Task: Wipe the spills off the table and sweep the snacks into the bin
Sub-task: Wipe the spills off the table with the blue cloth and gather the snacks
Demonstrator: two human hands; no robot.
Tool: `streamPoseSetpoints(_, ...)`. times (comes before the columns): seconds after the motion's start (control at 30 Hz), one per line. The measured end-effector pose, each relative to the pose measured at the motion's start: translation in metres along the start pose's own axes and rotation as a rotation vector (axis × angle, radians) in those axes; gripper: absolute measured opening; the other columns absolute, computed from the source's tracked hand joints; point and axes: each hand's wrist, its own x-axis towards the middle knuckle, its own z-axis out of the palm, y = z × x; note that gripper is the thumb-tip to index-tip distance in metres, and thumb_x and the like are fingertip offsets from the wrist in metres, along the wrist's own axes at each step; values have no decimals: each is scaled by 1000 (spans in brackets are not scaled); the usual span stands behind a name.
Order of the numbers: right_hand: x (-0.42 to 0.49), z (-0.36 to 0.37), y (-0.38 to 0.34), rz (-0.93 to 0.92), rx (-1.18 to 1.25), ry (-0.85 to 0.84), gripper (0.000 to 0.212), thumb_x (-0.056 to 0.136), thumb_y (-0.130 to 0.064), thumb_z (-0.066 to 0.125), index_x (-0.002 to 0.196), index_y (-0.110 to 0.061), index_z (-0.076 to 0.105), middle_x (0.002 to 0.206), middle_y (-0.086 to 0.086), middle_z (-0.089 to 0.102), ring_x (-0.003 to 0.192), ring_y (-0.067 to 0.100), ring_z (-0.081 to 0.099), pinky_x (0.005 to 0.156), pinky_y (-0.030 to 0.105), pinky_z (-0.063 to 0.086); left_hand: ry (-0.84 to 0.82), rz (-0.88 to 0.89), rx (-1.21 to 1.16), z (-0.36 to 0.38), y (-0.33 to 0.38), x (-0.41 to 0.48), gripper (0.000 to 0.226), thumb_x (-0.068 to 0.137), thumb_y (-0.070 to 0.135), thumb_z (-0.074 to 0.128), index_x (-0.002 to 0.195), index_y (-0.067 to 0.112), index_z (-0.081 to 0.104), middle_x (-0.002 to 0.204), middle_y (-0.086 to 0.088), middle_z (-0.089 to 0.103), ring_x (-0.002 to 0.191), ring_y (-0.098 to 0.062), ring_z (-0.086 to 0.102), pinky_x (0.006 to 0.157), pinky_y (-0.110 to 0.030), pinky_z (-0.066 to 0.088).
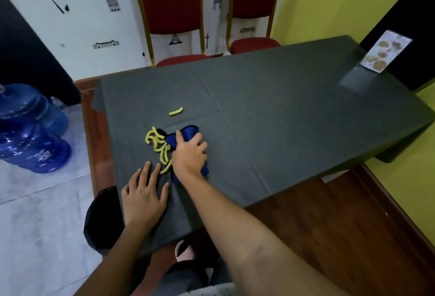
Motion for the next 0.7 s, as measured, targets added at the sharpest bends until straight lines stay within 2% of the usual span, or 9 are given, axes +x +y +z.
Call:
streamPoseSetpoints(0.07, 4, -8, -5, -42, 24, -10, 52, 96, -27, 49, 143, -38, 32, 139, 16, 27, 110, 37, 38, 85, 48, 44, -7, 9, 11, -1, -4, -1, 66, 86, 56, 27, 139, 22, 46, 146, -3, 45, 131, -28, 43, 95, -45, 39)
streamPoseSetpoints(0.17, 23, -36, 17, -10, 86, 93, 54, 91, -29, 56, 141, -40, 37, 133, 14, 31, 110, 38, 39, 85, 46, 47, -6, -11, -28, -1, -1, -5, 68, 87, 53, 28, 140, 14, 45, 147, -5, 43, 134, -27, 41, 98, -43, 38)
streamPoseSetpoints(0.27, 60, -64, 57, 132, 127, 181, 54, 90, -30, 56, 140, -40, 39, 134, 15, 32, 115, 40, 40, 87, 47, 46, 6, -30, -60, -2, 1, -8, 68, 87, 51, 29, 140, 10, 43, 148, -7, 42, 134, -28, 41, 102, -43, 37)
streamPoseSetpoints(0.33, 88, -77, 83, 253, 152, 199, 54, 91, -31, 55, 142, -39, 38, 141, 18, 27, 119, 42, 38, 91, 49, 44, 4, -87, -57, -1, 2, -10, 73, 87, 54, 28, 143, 8, 38, 150, -9, 37, 138, -28, 36, 109, -44, 30)
streamPoseSetpoints(0.43, 121, -79, 101, 326, 124, 164, 54, 93, -32, 55, 143, -36, 37, 147, 21, 20, 122, 44, 35, 94, 51, 42, -35, -192, -43, -5, 3, -11, 84, 88, 65, 12, 145, 7, 34, 152, -11, 32, 141, -28, 30, 114, -44, 20)
streamPoseSetpoints(0.53, 142, -72, 90, 241, 62, 150, 54, 93, -33, 55, 144, -35, 36, 147, 22, 19, 120, 44, 34, 91, 52, 44, -56, -187, -32, -10, 2, -11, 88, 87, 67, 3, 144, 7, 36, 152, -10, 34, 140, -28, 32, 114, -42, 22)
streamPoseSetpoints(0.7, 168, -61, 33, -48, -31, 89, 53, 94, -34, 54, 144, -35, 37, 143, 19, 26, 115, 42, 38, 87, 48, 45, -58, -215, -40, -10, 4, -15, 78, 89, 61, 22, 144, 7, 35, 152, -8, 33, 141, -26, 28, 114, -35, 10)
